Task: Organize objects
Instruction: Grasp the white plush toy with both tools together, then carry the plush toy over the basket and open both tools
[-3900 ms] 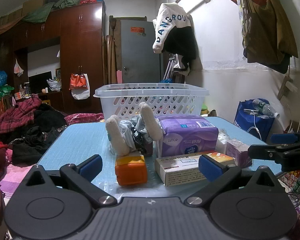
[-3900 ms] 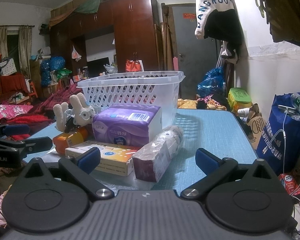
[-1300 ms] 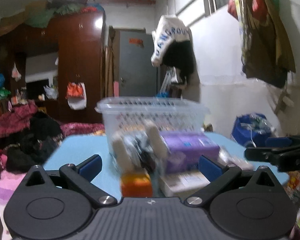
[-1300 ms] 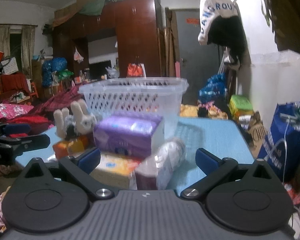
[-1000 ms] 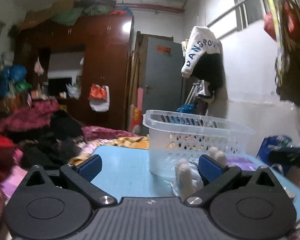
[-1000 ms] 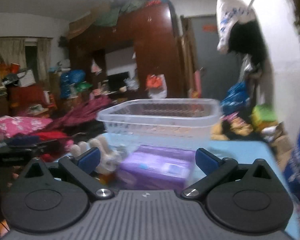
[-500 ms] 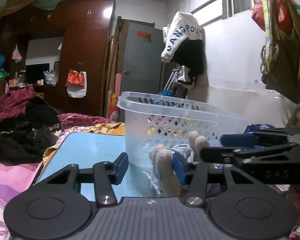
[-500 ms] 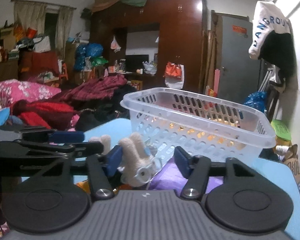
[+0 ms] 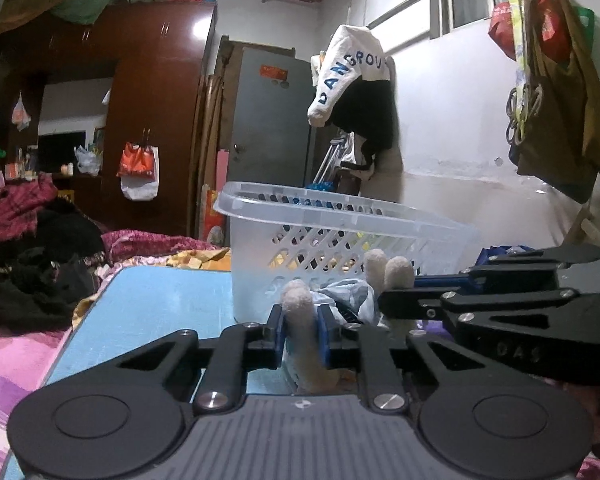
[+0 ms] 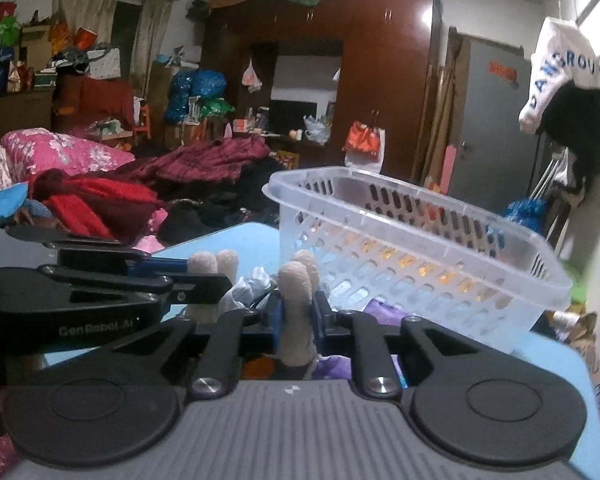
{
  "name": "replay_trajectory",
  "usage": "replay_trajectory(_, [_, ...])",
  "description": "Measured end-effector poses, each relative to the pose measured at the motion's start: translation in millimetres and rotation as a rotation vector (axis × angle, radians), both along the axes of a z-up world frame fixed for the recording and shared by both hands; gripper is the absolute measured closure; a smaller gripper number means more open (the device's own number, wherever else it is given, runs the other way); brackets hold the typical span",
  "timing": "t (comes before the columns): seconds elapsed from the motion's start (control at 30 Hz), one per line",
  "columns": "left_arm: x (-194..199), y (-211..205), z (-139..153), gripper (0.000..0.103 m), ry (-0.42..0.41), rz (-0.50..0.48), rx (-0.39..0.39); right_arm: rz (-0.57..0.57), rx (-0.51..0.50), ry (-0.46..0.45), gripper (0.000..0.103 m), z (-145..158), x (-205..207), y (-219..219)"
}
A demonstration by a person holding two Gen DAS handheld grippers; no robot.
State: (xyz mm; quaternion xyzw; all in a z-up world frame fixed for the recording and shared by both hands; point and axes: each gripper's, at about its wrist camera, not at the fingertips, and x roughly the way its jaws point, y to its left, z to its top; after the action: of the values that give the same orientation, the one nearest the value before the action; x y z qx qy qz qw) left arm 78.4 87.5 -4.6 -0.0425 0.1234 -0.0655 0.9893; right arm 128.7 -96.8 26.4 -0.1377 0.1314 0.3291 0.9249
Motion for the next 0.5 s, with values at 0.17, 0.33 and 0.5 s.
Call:
replay_trajectory(0.17, [-19,-2,15,0.085,-0.086,-0.020,0.006,0.027,0.047,-0.040,0.088,16,-12,-16])
replay_trajectory(0.33, [-31,-12,52,0.086,-0.162,-0.069,0.008,0.038,0.117,-0.098,0.089,51,-26,-36])
replay_trajectory(0.5, [-12,-36,107,0.086,-0.223,-0.117,0.066,0.005,0.189,-0.186,0.089,94,-25,-59])
